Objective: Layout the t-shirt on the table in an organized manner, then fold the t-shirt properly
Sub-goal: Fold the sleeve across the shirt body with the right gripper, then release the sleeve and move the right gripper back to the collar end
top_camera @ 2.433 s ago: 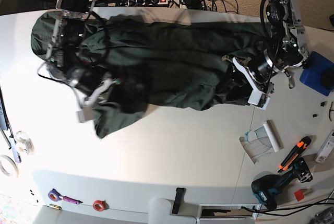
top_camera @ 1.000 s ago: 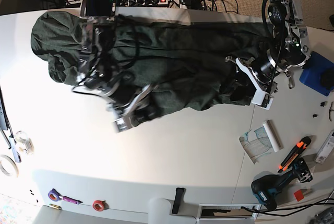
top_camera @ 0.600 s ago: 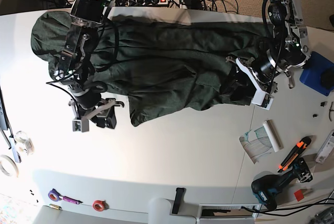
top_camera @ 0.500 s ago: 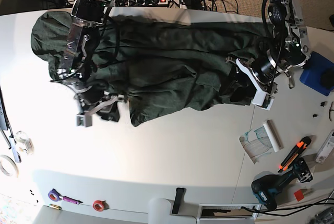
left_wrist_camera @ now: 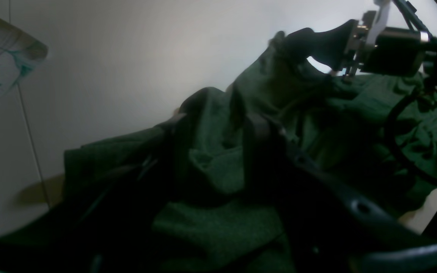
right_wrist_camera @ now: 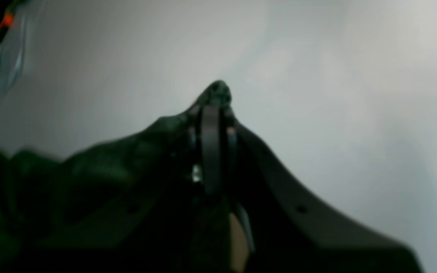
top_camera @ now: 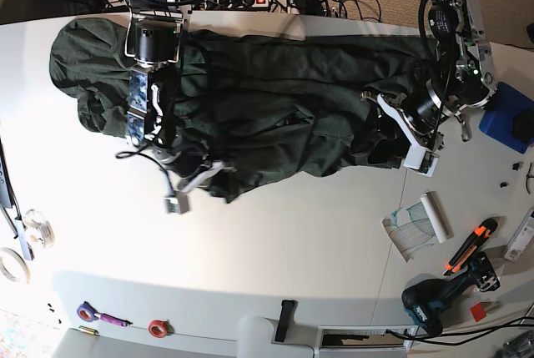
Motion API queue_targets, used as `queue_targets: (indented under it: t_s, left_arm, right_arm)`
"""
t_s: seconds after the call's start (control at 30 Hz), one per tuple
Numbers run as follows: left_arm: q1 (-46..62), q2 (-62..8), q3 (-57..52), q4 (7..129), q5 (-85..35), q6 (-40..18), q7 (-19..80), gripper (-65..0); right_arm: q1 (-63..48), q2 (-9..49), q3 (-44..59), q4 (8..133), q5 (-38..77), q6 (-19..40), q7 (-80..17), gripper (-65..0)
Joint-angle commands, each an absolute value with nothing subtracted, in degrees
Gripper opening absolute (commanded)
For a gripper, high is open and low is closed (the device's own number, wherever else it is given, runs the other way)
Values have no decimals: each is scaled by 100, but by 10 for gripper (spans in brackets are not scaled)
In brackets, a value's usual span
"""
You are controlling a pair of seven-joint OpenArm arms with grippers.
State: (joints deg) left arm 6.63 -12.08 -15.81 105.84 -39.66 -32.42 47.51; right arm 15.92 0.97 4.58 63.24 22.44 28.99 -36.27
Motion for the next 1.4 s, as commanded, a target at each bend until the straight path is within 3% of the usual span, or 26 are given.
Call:
queue_targets:
  t_s: [0.0, 0.13, 0.23, 0.5, 0.73, 1.03, 1.37]
  left_arm:
    - [585, -1243, -1594, 10672, -4060, -3262, 4606, -403]
    - [552, -1286, -1605, 10672, -3938, -3262, 4604, -403]
    - [539, -1435, -1743, 10672, -3962, -3256, 4587, -404]
    - [541, -1479, -2897, 10672, -4250, -3197, 4672, -404]
    - [580, -1496, -3428, 10672, -4421, -3199, 4807, -404]
    - [587, -1542, -3426, 10672, -4440, -3199, 4803, -404]
    - [587, -1542, -3426, 10672, -4418, -3199, 4801, -403]
  right_arm:
    - [1734, 91, 355, 6381, 2331, 3022, -3688, -650]
    - [1747, 71, 220, 6711, 2926, 4000, -3728, -650]
    - [1747, 3, 220, 7102, 3522, 4000, -4032, -650]
    - [1726, -360, 45, 7544, 5194, 4000, -5922, -650]
    - [1684, -462, -1323, 7544, 6563, 4000, -6451, -650]
    - [1693, -814, -3096, 7553, 6657, 4000, -6215, -650]
    - [1697, -814, -3859, 7553, 6292, 4000, -5905, -650]
